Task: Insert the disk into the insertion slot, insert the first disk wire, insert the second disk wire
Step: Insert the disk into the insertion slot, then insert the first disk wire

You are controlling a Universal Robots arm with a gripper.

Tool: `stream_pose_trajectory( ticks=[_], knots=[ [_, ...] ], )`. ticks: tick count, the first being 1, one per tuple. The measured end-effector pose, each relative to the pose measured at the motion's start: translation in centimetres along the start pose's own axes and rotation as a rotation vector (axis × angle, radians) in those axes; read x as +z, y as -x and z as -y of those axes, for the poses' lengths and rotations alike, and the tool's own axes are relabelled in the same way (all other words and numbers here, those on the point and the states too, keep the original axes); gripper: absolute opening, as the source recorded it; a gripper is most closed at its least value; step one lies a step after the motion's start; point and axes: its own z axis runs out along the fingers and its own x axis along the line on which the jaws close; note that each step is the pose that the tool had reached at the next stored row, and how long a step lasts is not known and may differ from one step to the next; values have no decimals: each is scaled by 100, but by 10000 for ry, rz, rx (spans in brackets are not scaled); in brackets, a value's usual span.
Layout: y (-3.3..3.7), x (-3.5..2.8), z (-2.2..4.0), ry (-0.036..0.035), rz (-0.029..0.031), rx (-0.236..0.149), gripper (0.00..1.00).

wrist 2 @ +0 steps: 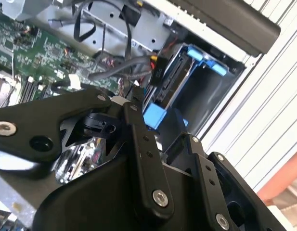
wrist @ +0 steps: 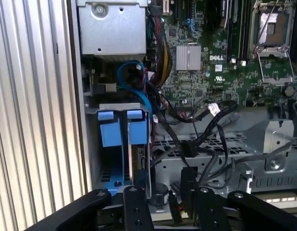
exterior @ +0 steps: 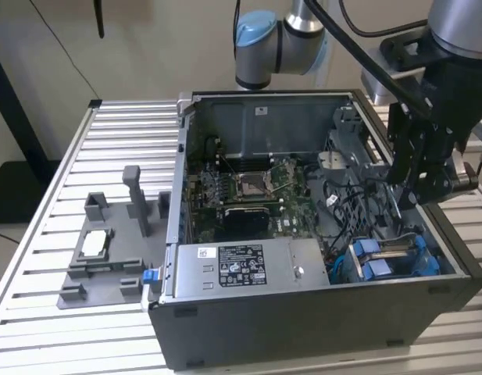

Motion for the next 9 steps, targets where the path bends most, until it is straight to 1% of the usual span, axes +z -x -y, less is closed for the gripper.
stream_pose_trajectory(
  ticks=[1,2,5,9],
  knots=[
    [1,0,3,-135,44,-13,42],
    [1,2,9,-202,65,-34,42],
    [2,10,56,-191,85,-140,42],
    [5,24,142,-167,108,-279,42]
  ],
)
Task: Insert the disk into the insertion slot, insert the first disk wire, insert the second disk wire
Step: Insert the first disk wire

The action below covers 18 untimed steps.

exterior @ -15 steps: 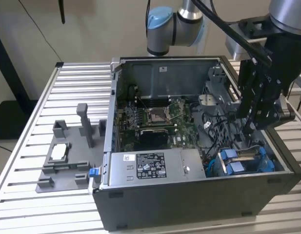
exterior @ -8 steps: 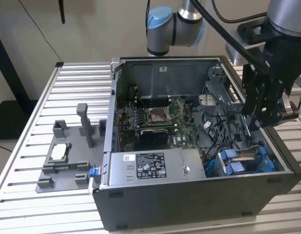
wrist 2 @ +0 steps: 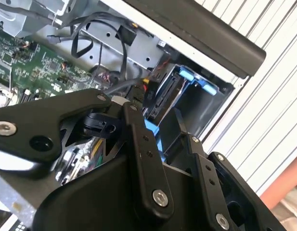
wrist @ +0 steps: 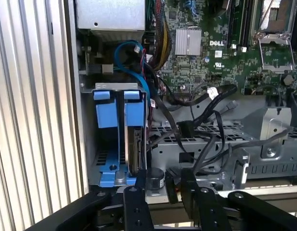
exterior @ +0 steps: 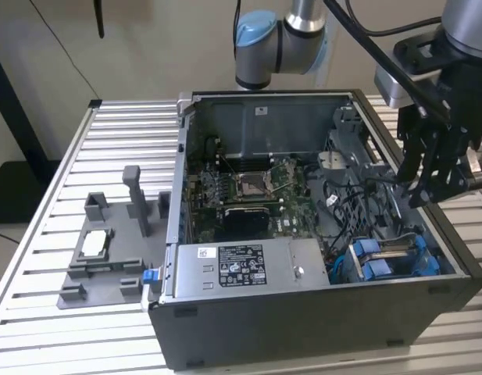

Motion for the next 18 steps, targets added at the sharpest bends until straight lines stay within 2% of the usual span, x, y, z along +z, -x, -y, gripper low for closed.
stream_pose_trajectory(
  ticks=[5,8,10,11,12,13,16,17,18],
  knots=[
    [0,14,76,86,39,-216,42],
    [0,17,88,234,59,-298,40],
    [0,17,96,340,67,-346,27],
    [0,18,100,390,72,-363,27],
    [1,21,105,489,72,-364,21],
    [1,22,113,665,44,-345,19],
    [1,27,141,1195,-108,-298,19],
    [1,31,158,1335,-155,-287,19],
    [1,37,182,1441,-196,-280,19]
  ],
)
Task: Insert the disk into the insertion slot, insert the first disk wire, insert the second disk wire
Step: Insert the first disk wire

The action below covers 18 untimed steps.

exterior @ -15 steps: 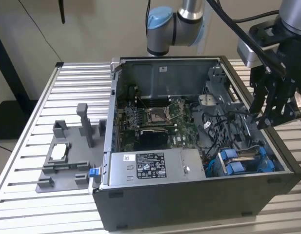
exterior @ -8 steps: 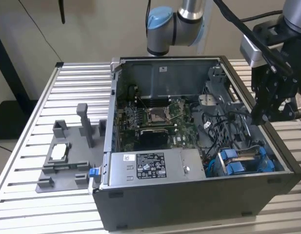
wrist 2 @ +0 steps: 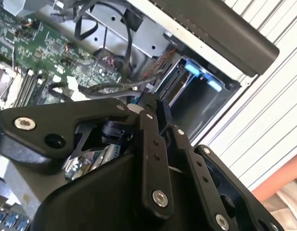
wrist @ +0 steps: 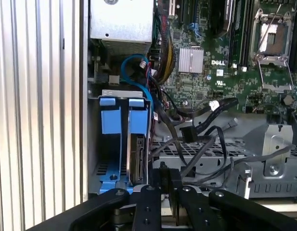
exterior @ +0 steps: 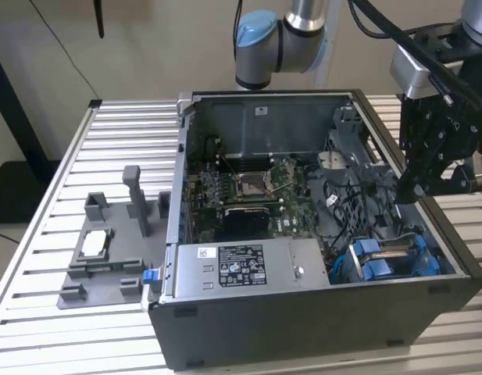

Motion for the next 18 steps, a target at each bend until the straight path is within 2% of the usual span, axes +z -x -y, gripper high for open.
stream_pose_trajectory(
  ticks=[2,7,9,11,18],
  knots=[
    [-2,10,72,139,-51,14,19],
    [-12,55,254,270,-103,25,19],
    [-14,72,299,332,-119,30,19],
    [-17,93,305,367,-129,33,19],
    [-34,218,279,370,-129,59,19]
  ],
)
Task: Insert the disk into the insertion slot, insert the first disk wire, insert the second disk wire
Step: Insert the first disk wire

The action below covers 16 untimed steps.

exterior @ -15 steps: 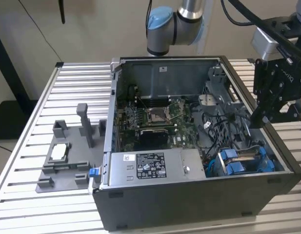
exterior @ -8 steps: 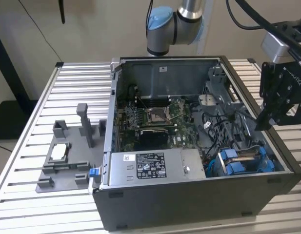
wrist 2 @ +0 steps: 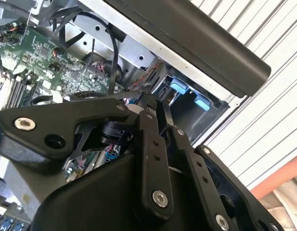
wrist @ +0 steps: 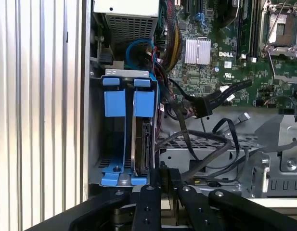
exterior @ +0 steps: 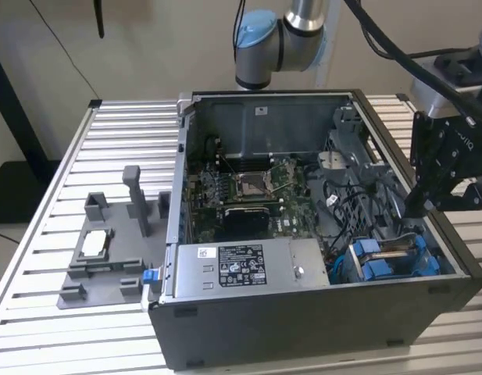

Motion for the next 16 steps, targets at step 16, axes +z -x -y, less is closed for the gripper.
stream_pose_trajectory(
  ticks=[16],
  knots=[
    [-127,269,-50,-3,-1,30,19]
  ],
)
